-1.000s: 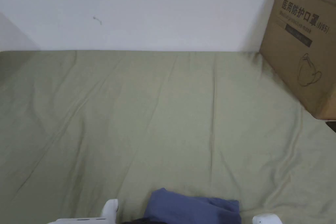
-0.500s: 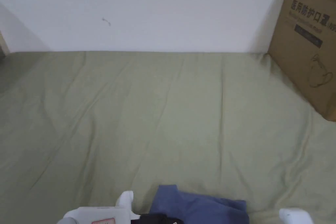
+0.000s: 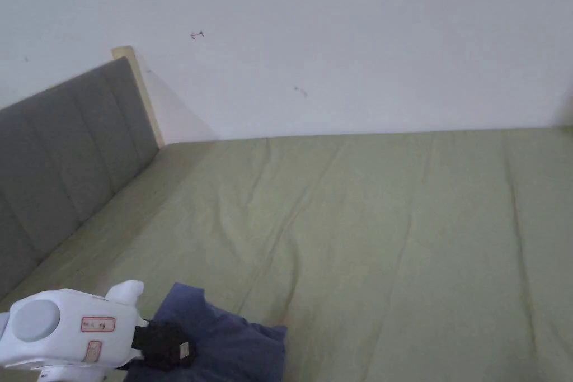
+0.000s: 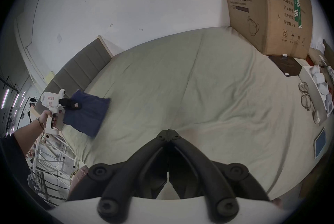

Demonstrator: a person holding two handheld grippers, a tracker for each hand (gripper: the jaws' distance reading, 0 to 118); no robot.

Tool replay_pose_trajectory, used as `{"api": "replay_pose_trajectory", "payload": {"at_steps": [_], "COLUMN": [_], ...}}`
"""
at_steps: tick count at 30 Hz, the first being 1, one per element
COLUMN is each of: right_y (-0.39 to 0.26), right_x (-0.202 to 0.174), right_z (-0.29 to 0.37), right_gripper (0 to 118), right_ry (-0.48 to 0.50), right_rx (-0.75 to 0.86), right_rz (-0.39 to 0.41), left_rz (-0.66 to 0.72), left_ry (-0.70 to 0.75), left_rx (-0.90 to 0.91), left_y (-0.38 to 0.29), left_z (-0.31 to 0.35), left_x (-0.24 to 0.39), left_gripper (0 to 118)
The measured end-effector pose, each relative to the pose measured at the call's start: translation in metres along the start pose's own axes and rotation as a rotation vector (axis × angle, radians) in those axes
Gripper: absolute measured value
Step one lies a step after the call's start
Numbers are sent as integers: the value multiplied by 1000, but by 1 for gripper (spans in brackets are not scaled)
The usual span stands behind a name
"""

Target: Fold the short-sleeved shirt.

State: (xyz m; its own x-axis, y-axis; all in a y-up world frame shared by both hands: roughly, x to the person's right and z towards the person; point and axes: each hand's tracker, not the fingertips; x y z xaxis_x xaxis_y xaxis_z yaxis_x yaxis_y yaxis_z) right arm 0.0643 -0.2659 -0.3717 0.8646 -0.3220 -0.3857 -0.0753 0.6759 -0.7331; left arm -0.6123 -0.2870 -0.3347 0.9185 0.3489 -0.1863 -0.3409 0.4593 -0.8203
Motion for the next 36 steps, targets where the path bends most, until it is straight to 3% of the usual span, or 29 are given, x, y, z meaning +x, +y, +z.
{"api": "replay_pose_trajectory", "payload": {"at_steps": [4, 5, 6, 8, 9, 13, 15, 19, 21, 22, 25, 28, 30, 32, 36], "right_y": [3, 5, 6, 8, 10, 15, 17, 20, 20, 21, 23, 33, 42, 50, 50], "right_x": [-5, -9, -10, -13, -15, -24, -29, -36, -38, -39, -41, -47, -51, -56, -51], "right_z": [-4, -5, -5, -5, -5, 1, 5, 15, 21, 23, 38, 64, 85, 105, 134], "right_gripper": [0, 0, 0, 0, 0, 0, 0, 0, 0, 0, 0, 0, 0, 0, 0], "right_ry": [-36, -41, -43, -43, -45, -52, -65, -52, -51, -51, -46, -61, -89, -115, -155], "right_rx": [-16, -18, -16, -11, -3, 37, 53, 79, 83, 83, 97, 222, 355, 516, 781], "right_rz": [11, 13, 14, 15, 17, 51, 80, 107, 117, 121, 124, 144, 185, 208, 175], "left_rz": [-128, -161, -180, -199, -204, -253, -186, -198, -232, -249, -276, -289, -325, -395, -413], "left_ry": [395, 459, 517, 638, 702, 805, 657, 409, 338, 305, 122, 19, 29, 58, 98], "left_rx": [-56, -67, -64, -47, -26, 145, 163, 219, 252, 258, 349, 619, 839, 950, 1012], "left_y": [4, 2, -1, -4, -7, -13, -19, -42, -53, -59, -72, -87, -99, -105, -118], "left_z": [6, 7, 8, 11, 15, 38, 45, 45, 35, 32, 40, 68, 88, 96, 95], "left_x": [-30, -35, -40, -48, -51, -37, -19, 46, 82, 103, 177, 247, 288, 330, 383], "left_gripper": [15, 29, 51, 115, 118, 115, 115, 99, 25, 0, 0, 0, 0, 0, 0]}}
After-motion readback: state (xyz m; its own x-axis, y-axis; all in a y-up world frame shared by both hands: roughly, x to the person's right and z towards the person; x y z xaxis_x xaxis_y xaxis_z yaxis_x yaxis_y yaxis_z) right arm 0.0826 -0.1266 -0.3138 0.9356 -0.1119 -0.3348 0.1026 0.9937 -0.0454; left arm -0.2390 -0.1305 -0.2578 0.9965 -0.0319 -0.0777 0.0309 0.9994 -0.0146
